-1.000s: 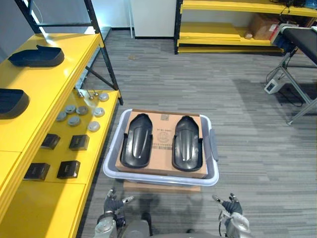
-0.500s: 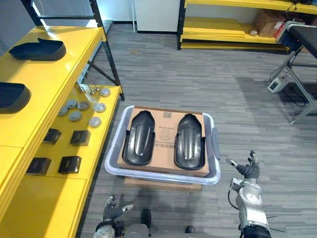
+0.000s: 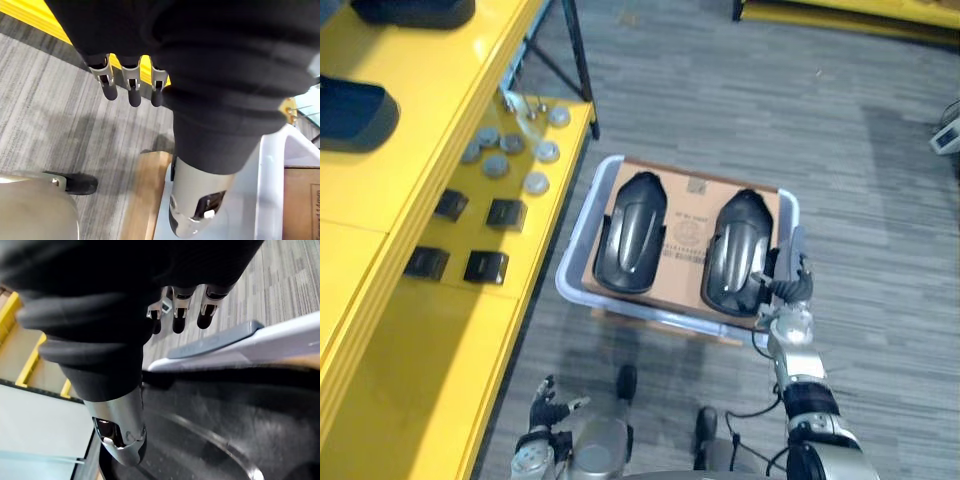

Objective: Walk over and take plastic housings, then place them on the shelf

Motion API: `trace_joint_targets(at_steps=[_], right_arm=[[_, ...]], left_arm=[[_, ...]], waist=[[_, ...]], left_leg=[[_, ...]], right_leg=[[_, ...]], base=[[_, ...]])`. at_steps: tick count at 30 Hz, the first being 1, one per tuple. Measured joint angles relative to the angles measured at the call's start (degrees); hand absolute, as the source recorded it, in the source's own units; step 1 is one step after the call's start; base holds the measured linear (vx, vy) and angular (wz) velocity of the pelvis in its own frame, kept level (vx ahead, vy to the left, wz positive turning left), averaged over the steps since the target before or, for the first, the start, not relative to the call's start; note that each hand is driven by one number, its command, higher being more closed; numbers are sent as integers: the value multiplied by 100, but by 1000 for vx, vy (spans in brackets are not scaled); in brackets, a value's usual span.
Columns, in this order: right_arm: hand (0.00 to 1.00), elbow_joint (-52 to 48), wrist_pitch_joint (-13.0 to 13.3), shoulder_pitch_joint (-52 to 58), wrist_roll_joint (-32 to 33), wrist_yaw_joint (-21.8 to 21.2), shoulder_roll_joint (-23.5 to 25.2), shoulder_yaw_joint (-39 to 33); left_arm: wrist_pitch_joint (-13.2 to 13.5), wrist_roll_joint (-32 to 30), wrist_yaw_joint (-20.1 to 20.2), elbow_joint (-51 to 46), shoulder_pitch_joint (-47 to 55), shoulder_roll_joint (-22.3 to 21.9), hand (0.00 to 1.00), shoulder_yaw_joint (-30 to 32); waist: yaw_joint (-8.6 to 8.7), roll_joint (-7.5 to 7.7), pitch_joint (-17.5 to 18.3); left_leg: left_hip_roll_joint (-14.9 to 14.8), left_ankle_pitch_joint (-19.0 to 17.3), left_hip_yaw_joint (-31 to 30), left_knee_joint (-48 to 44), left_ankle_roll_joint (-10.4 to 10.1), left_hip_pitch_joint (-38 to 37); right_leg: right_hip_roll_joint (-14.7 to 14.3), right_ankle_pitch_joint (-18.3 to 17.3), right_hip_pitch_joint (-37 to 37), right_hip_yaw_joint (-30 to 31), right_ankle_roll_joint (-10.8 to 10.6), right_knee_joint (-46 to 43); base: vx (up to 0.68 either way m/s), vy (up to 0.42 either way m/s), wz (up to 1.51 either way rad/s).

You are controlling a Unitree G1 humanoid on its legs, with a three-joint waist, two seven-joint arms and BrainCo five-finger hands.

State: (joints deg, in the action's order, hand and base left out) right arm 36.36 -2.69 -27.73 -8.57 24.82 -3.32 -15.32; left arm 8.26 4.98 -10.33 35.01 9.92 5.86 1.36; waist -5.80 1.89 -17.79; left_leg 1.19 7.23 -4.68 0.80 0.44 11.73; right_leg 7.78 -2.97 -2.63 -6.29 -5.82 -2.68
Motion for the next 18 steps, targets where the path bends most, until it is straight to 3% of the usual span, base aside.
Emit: trace_joint_targets(at_steps=[5,7,8,18], right_arm=[[0,579,-47,-475,29,183,-288,-119],[0,993,-139,-697,134,305,-455,-290],[100,1052,-159,-731,137,306,-494,-292],[100,1525,-238,-1173,398,394,-691,-358]], left_arm=[[34,118,-119,-12,-54,-4,0,-184],[65,147,-208,-8,-174,-5,0,-196],[76,165,-232,-6,-208,-5,0,-196],[105,221,-261,52,-263,2,0,-473]], waist=[[-11,-61,-142],[-91,-101,-229],[-103,-106,-234],[-100,-60,-272]], left_leg=[[-32,-29,-21,-42,-42,193],[-71,-16,-22,-42,-61,223],[-84,-6,-20,-41,-72,249],[-123,160,7,150,-78,209]], right_leg=[[-36,40,-188,13,17,-33],[-72,43,-260,27,21,-93],[-82,42,-297,32,22,-114],[-145,51,-372,89,41,-96]], base=[[-67,3,-2],[-72,-8,-3],[-53,-17,-6],[-3,-16,-3]])
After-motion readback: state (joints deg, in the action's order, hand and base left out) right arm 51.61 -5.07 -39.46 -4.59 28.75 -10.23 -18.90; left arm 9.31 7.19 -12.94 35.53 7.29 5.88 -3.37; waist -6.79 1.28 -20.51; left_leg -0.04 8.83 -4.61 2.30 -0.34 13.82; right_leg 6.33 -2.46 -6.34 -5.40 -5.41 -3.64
